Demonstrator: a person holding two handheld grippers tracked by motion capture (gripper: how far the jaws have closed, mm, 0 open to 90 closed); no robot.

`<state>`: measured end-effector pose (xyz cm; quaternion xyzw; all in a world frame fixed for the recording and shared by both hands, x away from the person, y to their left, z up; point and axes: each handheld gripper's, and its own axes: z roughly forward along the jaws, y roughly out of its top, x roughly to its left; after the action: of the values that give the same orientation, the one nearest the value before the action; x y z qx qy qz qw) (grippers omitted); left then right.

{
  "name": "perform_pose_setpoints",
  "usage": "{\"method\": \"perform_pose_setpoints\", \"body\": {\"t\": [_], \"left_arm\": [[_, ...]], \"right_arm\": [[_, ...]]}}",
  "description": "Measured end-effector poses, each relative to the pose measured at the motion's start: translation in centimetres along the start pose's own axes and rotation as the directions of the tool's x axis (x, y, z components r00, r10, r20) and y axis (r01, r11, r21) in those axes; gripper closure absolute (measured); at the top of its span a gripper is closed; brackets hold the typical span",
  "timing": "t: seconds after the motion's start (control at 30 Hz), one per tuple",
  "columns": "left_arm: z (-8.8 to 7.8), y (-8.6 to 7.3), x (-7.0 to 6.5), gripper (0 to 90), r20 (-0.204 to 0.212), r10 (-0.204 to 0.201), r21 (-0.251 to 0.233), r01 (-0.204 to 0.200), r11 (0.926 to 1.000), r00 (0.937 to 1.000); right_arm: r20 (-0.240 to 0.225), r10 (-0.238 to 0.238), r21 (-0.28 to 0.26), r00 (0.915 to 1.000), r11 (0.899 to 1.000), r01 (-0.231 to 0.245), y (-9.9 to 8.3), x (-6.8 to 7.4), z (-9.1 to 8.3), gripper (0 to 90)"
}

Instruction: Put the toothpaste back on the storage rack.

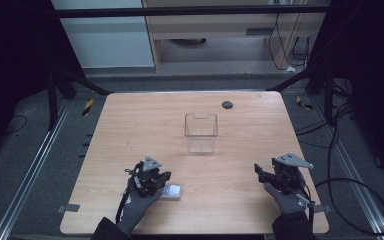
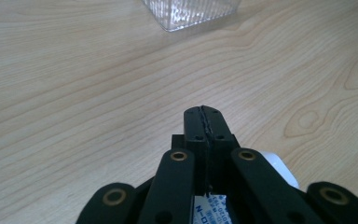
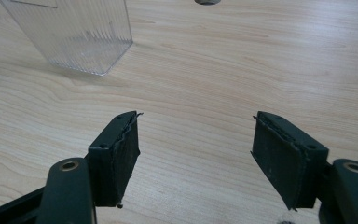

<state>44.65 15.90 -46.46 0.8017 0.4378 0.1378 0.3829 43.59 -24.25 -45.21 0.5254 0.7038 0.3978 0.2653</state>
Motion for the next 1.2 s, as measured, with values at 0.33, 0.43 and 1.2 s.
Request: {"method": "perform_pose_setpoints", "body": {"t": [0.33,0.43,1.2], "left_arm": [[0.6,-0.3,-0.5,89.2,0.029,0.016,0.038,-0.018,0.9991,0.9994],[0.8,-0.3,-0.5,89.2,0.034,0.017,0.045,-0.019,0.9988,0.9993],[0.2,-1.1,-1.2,89.3,0.083,0.032,0.081,-0.039,0.9959,0.996]], "right_arm": [[0.002,0.002,0.014,1.0,1.0,-0.002,-0.1,-0.1,0.2,30.7],[0.003,0.003,0.018,1.0,1.0,-0.003,-0.1,-0.2,0.2,30.6],[0.011,0.002,0.03,0.9999,1.0,-0.002,-0.3,-0.5,0.2,30.0]]}}
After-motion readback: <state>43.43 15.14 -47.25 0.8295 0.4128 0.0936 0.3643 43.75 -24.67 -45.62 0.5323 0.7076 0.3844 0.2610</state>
